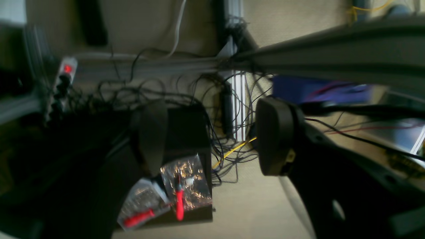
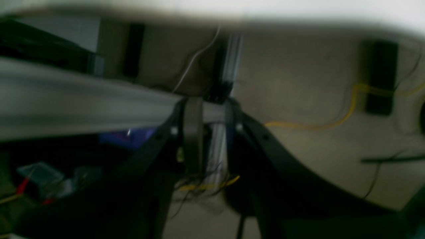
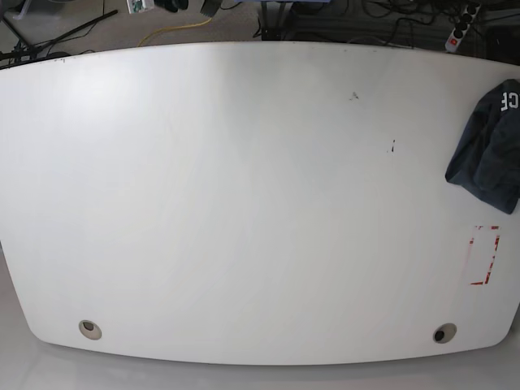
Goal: Fold the T-shirt properly
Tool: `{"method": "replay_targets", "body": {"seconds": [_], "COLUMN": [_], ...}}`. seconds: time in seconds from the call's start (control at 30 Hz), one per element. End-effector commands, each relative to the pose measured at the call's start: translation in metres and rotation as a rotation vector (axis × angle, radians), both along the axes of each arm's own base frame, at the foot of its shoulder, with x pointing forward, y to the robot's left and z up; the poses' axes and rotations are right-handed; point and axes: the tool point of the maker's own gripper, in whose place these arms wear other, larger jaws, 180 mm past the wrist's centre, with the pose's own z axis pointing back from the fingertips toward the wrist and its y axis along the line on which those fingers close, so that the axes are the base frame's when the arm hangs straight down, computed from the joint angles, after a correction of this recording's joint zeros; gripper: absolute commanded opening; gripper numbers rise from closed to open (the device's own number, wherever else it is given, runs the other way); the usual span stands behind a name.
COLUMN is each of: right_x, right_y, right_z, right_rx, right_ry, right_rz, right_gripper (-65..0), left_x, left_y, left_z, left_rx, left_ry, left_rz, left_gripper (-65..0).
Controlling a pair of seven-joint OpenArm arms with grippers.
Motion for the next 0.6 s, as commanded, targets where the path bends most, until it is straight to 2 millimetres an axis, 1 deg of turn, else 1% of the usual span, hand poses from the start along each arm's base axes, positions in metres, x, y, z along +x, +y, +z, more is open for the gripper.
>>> {"method": "replay_targets", "body": {"seconds": [0.0, 0.07, 0.1, 0.17, 0.2, 0.23, 0.3, 0.37, 0.4, 0.47, 0.53, 0.57], "right_x": [-0.038, -0.045, -0.047, -0.054, -0.055, -0.056, -0.057, -0.059, -0.06, -0.055, -0.054, -0.055], "right_y": [-0.004, 0.002, 0.004, 0.008, 0.013, 0.015, 0.017, 0.019, 0.023, 0.036, 0.042, 0.042], "right_z": [-0.021, -0.035, -0.044, -0.056, -0.063, -0.073, -0.089, -0.103, -0.108, -0.122, -0.132, -0.139], "right_rx": [0.005, 0.014, 0.02, 0.025, 0.025, 0.011, -0.022, -0.052, -0.055, -0.062, -0.069, -0.081], "right_ry": [0.107, 0.141, 0.147, 0.164, 0.174, 0.188, 0.215, 0.241, 0.25, 0.264, 0.279, 0.295], "right_rz": [-0.016, -0.008, -0.007, -0.011, -0.015, -0.015, 0.0, 0.015, 0.024, 0.049, 0.065, 0.073], "right_gripper": [-53.4, -53.6, -53.6, -53.6, -53.6, -53.6, -53.6, -53.6, -53.6, -53.6, -53.6, -53.6], "left_x": [-0.022, -0.027, -0.031, -0.038, -0.043, -0.05, -0.055, -0.053, -0.054, -0.053, -0.05, -0.049], "left_y": [0.007, 0.012, 0.016, 0.022, 0.024, 0.023, 0.022, 0.022, 0.021, 0.022, 0.029, 0.035], "left_z": [-0.021, -0.036, -0.049, -0.068, -0.076, -0.087, -0.104, -0.121, -0.126, -0.143, -0.155, -0.162], "left_rx": [-0.006, -0.005, -0.003, -0.002, -0.003, -0.012, -0.024, -0.035, -0.038, -0.027, 0.002, 0.02], "left_ry": [0.072, 0.101, 0.127, 0.166, 0.189, 0.218, 0.254, 0.284, 0.296, 0.331, 0.351, 0.367], "left_rz": [0.031, 0.039, 0.046, 0.06, 0.067, 0.075, 0.077, 0.072, 0.073, 0.093, 0.124, 0.14], "left_gripper": [-27.1, -27.1, -27.1, -27.1, -27.1, -27.1, -27.1, -27.1, -27.1, -27.1, -27.1, -27.1]}}
